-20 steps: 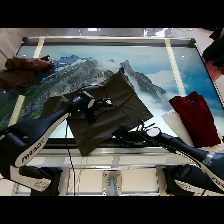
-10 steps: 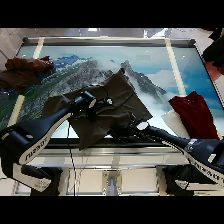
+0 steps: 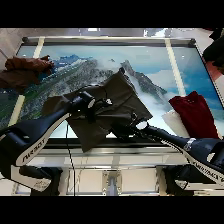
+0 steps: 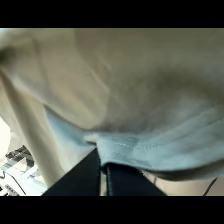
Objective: Fold the shirts.
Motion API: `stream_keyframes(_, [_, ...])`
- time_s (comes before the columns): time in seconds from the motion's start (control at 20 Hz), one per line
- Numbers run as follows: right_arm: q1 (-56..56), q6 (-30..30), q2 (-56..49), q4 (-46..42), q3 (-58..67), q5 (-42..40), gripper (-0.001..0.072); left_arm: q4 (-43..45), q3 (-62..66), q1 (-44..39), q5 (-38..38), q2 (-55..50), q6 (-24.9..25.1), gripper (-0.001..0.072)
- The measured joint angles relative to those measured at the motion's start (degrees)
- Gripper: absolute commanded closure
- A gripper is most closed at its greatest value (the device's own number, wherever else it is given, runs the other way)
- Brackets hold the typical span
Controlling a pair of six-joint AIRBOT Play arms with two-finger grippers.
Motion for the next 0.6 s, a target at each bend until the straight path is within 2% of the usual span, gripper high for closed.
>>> stream_keyframes(0.05, [0.00,-0.07,0.02,0.44,0.09,0.22,0.0290,-0.13,0.00,0.00,-0.44,0.57,0.00,0.0689])
stream_keyframes(0.1, [0.00,-0.15,0.07,0.39,0.11,0.48,0.0336,-0.20,0.07,-0.02,-0.66,1.25,0.00,0.0684])
stream_keyframes(0.2, [0.00,-0.13,0.00,0.00,0.09,0.55,0.0346,-0.17,0.11,-0.02,-0.63,2.23,0.00,0.0677])
stream_keyframes(0.25, [0.00,-0.15,0.00,-0.09,0.09,0.46,0.0346,-0.15,0.13,-0.02,-0.61,2.73,0.00,0.0540])
stream_keyframes(0.3, [0.00,-0.15,0.00,-0.22,0.09,0.44,0.0346,-0.15,0.15,-0.02,-0.63,3.10,0.00,0.0334])
stream_keyframes(0.35, [0.00,-0.17,-0.02,-0.24,0.09,0.42,0.0346,-0.15,0.15,-0.02,-0.63,3.45,-0.02,0.0313])
stream_keyframes(0.5, [0.00,-0.24,-0.04,-0.37,0.09,0.42,0.0347,-0.15,0.17,-0.02,-0.63,4.07,-0.63,0.0317])
stream_keyframes(0.55, [0.00,-0.24,-0.04,-0.39,0.09,0.42,0.0346,-0.13,0.17,-0.02,-0.63,4.15,-0.74,0.0353])
stream_keyframes(0.6, [0.00,-0.24,-0.04,-0.44,0.09,0.42,0.0347,-0.13,0.17,-0.02,-0.63,4.22,-0.90,0.0353])
